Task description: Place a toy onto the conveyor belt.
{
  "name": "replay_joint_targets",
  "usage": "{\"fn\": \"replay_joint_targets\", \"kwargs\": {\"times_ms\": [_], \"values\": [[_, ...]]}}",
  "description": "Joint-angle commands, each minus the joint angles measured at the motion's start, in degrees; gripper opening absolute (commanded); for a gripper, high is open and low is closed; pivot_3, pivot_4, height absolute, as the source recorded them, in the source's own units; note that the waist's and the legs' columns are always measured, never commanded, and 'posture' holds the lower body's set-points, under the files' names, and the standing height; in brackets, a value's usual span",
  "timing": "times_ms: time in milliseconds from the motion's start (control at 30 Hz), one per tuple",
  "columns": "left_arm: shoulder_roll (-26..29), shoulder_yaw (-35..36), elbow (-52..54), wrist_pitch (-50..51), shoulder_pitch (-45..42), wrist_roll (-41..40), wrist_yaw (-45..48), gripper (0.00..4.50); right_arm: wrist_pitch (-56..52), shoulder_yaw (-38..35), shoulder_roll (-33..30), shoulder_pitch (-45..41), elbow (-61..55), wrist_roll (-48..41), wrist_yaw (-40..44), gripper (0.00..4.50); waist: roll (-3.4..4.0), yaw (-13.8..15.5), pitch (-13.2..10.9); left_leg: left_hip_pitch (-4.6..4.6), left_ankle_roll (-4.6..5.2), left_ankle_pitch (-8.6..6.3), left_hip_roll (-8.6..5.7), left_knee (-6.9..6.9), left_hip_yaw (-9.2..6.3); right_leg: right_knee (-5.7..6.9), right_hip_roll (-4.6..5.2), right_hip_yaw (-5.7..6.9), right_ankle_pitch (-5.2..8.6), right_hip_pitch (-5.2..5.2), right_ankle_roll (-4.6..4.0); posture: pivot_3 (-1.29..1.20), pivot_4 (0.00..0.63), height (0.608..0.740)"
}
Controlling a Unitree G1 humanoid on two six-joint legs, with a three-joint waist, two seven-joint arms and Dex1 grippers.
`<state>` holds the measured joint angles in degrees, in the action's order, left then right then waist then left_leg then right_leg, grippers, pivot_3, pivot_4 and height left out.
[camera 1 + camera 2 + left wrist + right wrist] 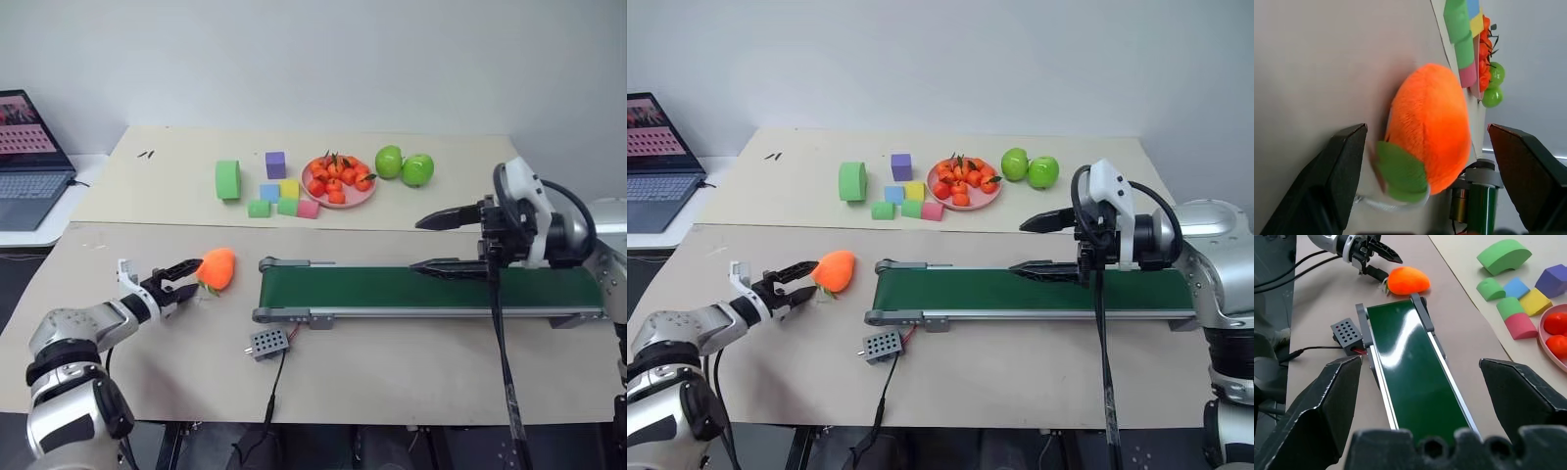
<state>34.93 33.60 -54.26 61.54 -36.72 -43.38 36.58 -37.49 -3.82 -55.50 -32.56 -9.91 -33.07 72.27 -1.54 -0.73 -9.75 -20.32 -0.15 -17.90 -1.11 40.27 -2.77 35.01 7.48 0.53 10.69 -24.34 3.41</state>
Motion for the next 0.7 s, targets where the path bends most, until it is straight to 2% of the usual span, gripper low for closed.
{"fn": "replay_joint_targets", "kwargs": {"times_ms": [33, 133, 233, 400, 533, 567, 700], "values": [[-0.4, -1.4, -2.4, -1.7, -1.7, 1.9, 2.0, 4.22, -0.9, -3.1, -1.3, 0.3, -2.5, -1.8, -0.8, 4.50, 0.00, -0.1, 0.0, 0.00, 0.00, 0.00, 0.00, 0.00, 0.00, 0.00, 0.00, 0.00, 0.00, 0.00, 0.00, 0.00, 0.150, 0.738], [-0.9, -2.5, -3.7, -2.1, -2.5, 3.2, 2.9, 4.22, -1.3, -3.7, -1.5, 0.6, -3.1, -2.0, -1.3, 4.50, 0.00, -0.1, 0.0, 0.01, 0.01, 0.00, 0.00, 0.00, 0.01, 0.00, 0.00, -0.01, 0.00, 0.00, 0.00, 0.00, 0.150, 0.738], [-1.0, -2.2, -5.3, -2.9, -3.1, 3.9, 3.0, 3.46, -1.4, -4.1, -1.9, 1.1, -3.6, -2.3, -1.7, 4.50, 0.00, -0.1, 0.0, 0.02, 0.01, 0.00, 0.00, 0.01, 0.00, 0.00, 0.00, -0.01, 0.00, 0.01, 0.00, 0.00, 0.150, 0.738], [-0.7, -2.0, -5.9, -2.8, -3.8, 4.2, 4.3, 1.49, -1.3, -4.2, -2.2, 1.5, -3.7, -2.6, -2.2, 4.50, 0.00, -0.1, 0.0, -0.02, 0.02, -0.01, 0.00, 0.00, 0.00, 0.00, 0.00, 0.00, 0.00, -0.01, 0.00, 0.00, 0.150, 0.738], [-0.3, -1.1, -5.0, -5.0, -4.9, 4.2, 3.9, 0.21, -1.0, -3.5, -2.0, 1.1, -3.2, -2.5, -2.3, 4.50, -0.01, -0.1, 0.0, -0.01, 0.02, -0.01, 0.00, 0.01, -0.01, 0.00, 0.00, 0.00, 0.00, 0.00, 0.00, 0.00, 0.150, 0.738], [-0.1, -0.2, -4.2, -5.8, -5.6, 3.6, 3.7, 0.06, -0.9, -3.3, -1.9, 0.9, -3.1, -2.4, -2.3, 4.50, -0.01, -0.1, 0.0, -0.01, 0.02, -0.01, 0.00, 0.01, -0.01, 0.00, 0.00, 0.00, 0.00, 0.00, 0.00, 0.00, 0.150, 0.738], [-0.6, -0.5, 3.3, -13.4, -7.9, 4.2, 4.1, 0.06, -0.4, -2.7, -1.5, 0.3, -2.3, -2.1, -2.1, 4.50, -0.07, 0.0, 0.0, -0.04, 0.01, -0.01, 0.01, 0.00, -0.02, 0.00, 0.00, 0.01, 0.00, -0.02, 0.00, 0.00, 0.150, 0.738]]}}
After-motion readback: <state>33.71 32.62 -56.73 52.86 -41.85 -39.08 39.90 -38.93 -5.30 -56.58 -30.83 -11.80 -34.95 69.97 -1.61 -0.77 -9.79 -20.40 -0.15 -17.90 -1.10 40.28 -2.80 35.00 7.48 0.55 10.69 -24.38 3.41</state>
